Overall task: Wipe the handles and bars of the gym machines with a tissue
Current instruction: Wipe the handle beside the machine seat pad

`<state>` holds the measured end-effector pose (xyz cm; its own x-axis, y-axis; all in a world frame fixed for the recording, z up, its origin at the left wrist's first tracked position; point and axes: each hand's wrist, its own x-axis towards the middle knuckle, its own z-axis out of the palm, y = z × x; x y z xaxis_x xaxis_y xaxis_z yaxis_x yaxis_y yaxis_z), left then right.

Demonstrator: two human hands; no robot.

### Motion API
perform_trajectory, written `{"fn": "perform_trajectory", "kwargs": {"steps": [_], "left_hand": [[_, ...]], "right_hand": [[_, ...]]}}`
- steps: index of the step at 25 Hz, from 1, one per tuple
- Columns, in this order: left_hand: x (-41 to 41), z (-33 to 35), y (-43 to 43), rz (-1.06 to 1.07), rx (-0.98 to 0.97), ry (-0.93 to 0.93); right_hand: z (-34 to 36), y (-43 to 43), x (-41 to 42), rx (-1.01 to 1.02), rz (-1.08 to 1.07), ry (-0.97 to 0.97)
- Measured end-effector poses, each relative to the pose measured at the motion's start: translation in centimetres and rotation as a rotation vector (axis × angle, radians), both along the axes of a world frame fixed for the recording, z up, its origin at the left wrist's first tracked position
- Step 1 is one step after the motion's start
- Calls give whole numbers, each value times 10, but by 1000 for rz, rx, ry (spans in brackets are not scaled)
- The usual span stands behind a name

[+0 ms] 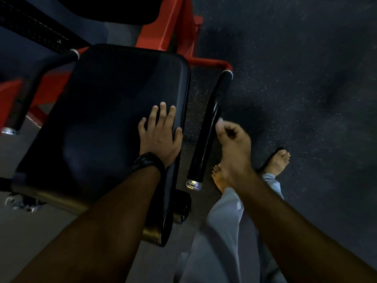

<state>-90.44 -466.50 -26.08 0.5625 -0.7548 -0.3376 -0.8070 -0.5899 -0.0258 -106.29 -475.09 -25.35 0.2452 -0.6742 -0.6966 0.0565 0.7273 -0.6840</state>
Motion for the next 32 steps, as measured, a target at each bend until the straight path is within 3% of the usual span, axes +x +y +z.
{"fn": "perform_trajectory", "kwargs": {"steps": [5, 9, 11, 13, 15, 17, 20, 22, 24, 30, 32], "left_hand": [[1, 1, -1, 5, 2, 7], [1, 1, -1, 11, -9, 19], [2, 1, -1, 14, -17, 33], [1, 2, -1, 17, -20, 52], [0, 2, 0, 24, -28, 56], [4, 3, -3, 25, -63, 61], [18, 2, -19, 4, -105, 132], [23, -2, -28, -28, -101, 128], [22, -6, -29, -50, -83, 83], [25, -6, -29, -72, -74, 74], [26, -7, -29, -73, -75, 85]], "right_hand": [[-11, -17, 22, 219, -214, -40], [-11, -18, 21, 305, -194, -137], [-14, -26, 22, 237, -217, -111], [-16, -27, 22, 14, -159, 16], [-10, -11, 14, -391, 63, 228], [-5, -1, -3, -873, 371, 319], [3, -22, -16, -1450, 1042, 80], [14, -45, -11, -1579, 1495, -100], [26, -69, 6, -1644, 1749, -61], [47, -91, 45, -1643, 2049, -53], [36, -118, 54, -1647, 2118, 176]]}}
